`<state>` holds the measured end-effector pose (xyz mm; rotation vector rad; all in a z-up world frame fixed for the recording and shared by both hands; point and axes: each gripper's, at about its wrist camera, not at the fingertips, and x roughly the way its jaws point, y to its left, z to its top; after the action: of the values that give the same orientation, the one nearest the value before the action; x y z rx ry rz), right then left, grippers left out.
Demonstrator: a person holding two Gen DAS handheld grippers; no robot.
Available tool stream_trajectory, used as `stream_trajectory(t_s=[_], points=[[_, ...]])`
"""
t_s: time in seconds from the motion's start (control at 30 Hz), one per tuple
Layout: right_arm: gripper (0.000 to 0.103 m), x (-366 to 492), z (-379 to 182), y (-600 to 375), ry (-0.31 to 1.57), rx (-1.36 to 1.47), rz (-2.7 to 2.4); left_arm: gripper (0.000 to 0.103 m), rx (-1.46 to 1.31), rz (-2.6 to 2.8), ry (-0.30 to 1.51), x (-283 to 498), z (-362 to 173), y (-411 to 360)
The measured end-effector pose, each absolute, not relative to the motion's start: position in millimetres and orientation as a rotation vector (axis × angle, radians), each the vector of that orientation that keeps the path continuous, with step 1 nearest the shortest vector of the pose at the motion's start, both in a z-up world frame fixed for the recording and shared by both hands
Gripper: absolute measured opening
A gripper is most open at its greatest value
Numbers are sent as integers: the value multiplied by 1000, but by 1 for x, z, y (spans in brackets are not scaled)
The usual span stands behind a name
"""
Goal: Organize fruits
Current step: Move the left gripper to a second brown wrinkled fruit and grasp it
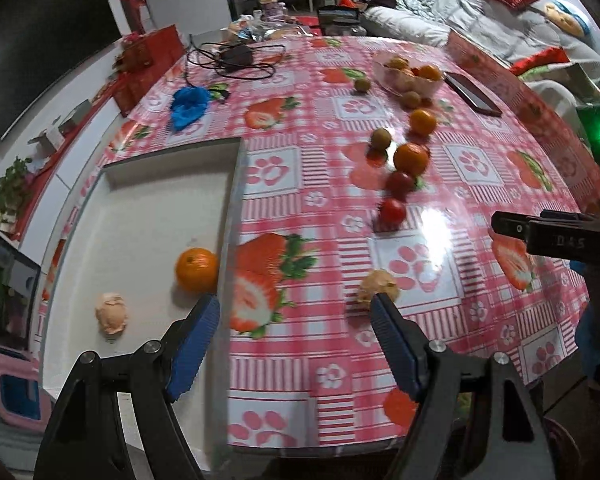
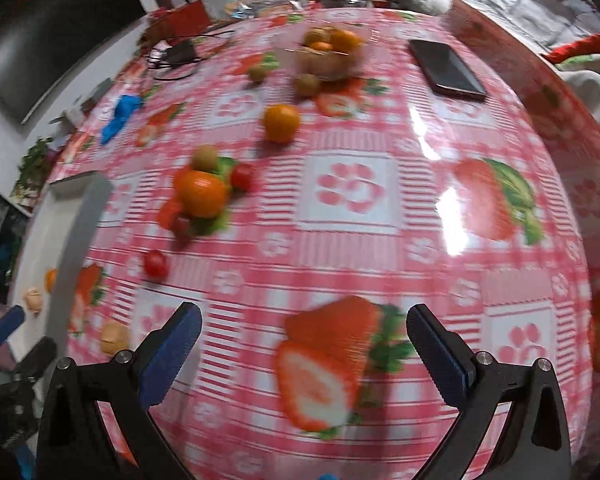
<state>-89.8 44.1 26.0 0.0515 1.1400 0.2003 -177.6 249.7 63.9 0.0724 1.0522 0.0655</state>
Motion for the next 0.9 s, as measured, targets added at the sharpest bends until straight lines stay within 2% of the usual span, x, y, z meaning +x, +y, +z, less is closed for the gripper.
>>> stream_trajectory(t_s=[0.43, 0.9], points=[[103, -105, 4, 20, 1096, -61, 115, 81, 86, 39, 1107, -168, 41, 219], [103, -108, 4, 20, 1067, -72, 128, 81, 49, 44, 1120, -163, 34, 229]])
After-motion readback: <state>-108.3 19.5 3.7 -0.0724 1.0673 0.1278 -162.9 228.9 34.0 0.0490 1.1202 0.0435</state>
